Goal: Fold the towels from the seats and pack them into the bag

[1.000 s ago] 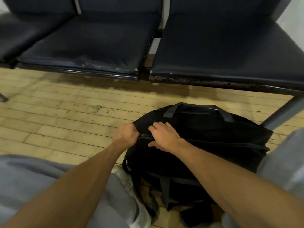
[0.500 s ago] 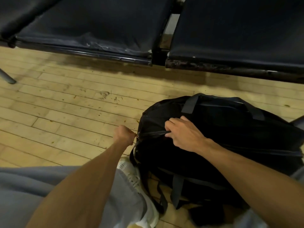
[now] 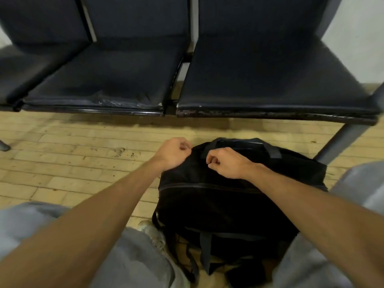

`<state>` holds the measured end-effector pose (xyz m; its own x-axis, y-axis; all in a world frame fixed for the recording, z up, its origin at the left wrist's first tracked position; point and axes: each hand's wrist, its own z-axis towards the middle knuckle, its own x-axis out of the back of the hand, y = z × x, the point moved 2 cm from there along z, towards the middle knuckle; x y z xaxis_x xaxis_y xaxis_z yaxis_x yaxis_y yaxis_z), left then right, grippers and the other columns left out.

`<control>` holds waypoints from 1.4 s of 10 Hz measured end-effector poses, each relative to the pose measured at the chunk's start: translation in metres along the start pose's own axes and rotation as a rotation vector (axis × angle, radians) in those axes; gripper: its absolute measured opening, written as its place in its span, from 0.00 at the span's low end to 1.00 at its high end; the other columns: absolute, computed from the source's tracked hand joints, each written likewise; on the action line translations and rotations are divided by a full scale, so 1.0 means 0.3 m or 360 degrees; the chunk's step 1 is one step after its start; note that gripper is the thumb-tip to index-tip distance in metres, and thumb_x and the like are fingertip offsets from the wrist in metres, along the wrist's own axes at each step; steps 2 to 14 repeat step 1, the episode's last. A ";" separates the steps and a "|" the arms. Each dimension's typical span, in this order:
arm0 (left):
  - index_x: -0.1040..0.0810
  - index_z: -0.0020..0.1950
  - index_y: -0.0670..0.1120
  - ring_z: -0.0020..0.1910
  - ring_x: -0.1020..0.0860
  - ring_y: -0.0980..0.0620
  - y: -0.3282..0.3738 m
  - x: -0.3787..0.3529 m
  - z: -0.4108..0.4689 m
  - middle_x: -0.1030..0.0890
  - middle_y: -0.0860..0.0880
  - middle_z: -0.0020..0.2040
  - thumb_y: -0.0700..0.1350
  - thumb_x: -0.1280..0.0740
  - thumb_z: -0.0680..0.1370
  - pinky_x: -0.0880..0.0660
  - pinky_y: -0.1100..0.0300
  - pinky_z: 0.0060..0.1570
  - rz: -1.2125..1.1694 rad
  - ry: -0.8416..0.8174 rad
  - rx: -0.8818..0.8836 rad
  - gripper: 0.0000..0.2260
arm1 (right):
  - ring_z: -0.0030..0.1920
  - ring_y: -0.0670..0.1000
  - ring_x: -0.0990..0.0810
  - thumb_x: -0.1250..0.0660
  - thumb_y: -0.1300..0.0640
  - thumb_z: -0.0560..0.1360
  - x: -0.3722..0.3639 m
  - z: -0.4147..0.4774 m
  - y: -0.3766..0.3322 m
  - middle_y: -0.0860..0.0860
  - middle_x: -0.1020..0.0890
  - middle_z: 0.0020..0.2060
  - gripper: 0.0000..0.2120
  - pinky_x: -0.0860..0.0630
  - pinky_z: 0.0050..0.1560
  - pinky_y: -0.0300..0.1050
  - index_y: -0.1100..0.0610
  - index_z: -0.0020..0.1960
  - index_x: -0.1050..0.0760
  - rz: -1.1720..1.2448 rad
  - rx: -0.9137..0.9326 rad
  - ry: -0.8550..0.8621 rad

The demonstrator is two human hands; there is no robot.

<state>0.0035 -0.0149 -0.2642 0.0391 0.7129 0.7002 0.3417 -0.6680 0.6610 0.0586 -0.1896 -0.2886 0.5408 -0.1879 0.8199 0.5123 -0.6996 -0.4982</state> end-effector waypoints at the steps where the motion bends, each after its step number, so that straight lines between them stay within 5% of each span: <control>1: 0.21 0.56 0.51 0.48 0.23 0.55 0.213 0.049 -0.037 0.21 0.52 0.49 0.46 0.36 0.79 0.31 0.64 0.42 0.0105 -0.0030 -0.0239 0.07 | 0.49 0.48 0.20 0.34 0.54 0.79 0.151 -0.075 0.025 0.48 0.18 0.48 0.04 0.22 0.55 0.49 0.51 0.52 0.21 0.0154 -0.0030 0.0227; 14: 0.21 0.56 0.51 0.48 0.23 0.55 0.213 0.049 -0.037 0.21 0.52 0.49 0.46 0.36 0.79 0.31 0.64 0.42 0.0105 -0.0030 -0.0239 0.07 | 0.49 0.48 0.20 0.34 0.54 0.79 0.151 -0.075 0.025 0.48 0.18 0.48 0.04 0.22 0.55 0.49 0.51 0.52 0.21 0.0154 -0.0030 0.0227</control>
